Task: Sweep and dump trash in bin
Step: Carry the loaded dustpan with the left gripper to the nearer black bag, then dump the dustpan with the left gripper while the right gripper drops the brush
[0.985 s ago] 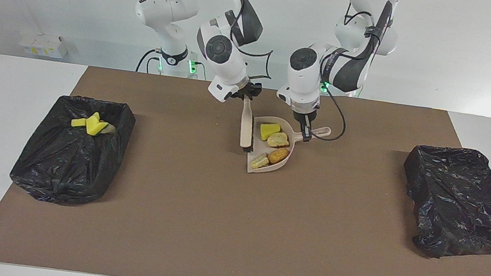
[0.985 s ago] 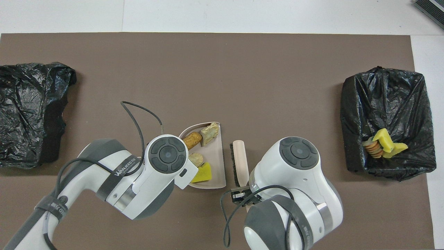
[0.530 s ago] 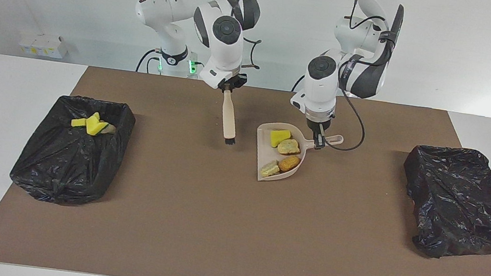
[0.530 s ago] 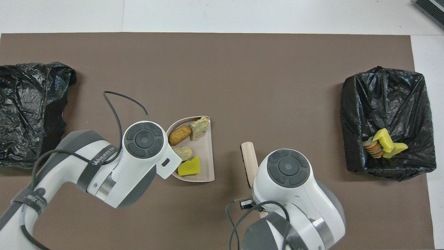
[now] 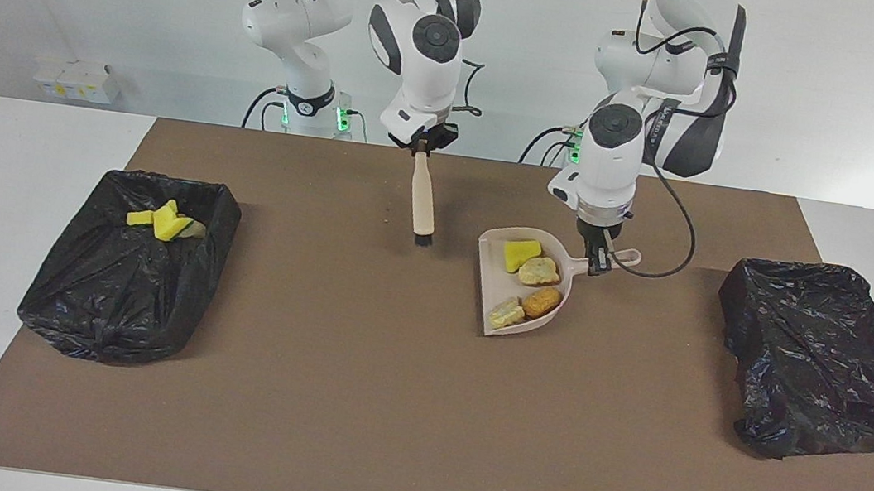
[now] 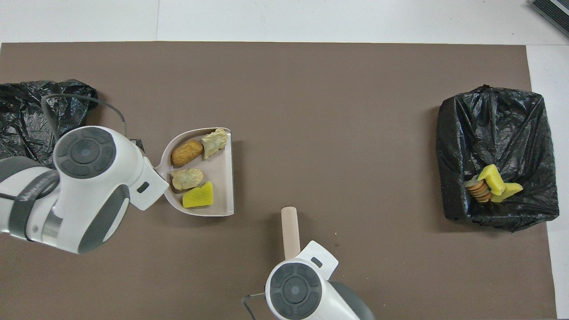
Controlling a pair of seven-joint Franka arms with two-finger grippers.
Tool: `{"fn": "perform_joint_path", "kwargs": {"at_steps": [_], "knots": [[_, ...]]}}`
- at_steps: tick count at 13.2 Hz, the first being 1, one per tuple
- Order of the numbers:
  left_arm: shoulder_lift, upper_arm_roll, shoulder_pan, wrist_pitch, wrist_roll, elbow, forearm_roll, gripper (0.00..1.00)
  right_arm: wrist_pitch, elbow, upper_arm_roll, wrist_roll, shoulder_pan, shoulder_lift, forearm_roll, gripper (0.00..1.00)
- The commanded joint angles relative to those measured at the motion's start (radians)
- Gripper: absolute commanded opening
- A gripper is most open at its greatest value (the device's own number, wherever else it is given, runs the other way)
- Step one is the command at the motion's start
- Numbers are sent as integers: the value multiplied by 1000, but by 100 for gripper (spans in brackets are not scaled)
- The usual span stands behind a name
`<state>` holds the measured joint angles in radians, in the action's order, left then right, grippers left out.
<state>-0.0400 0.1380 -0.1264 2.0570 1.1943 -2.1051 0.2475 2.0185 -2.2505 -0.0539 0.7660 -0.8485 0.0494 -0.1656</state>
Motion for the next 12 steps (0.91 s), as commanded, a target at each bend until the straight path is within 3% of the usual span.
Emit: {"fn": "perform_joint_path", "kwargs": {"at_steps": [1, 6, 8, 12], "knots": [[-41, 6, 109, -3, 117, -3, 1, 0, 94, 29, 3, 108, -67, -100, 26, 0], [-29, 5, 379, 0, 364, 83, -60, 0, 98, 80, 3, 119, -81, -138, 61, 0], [-11, 5, 500, 5, 375, 129, -74, 0, 98, 89, 3, 108, -80, -145, 66, 0], [93, 3, 692, -7, 656, 305, -166, 0, 114, 141, 5, 104, -61, -194, 94, 0]]}}
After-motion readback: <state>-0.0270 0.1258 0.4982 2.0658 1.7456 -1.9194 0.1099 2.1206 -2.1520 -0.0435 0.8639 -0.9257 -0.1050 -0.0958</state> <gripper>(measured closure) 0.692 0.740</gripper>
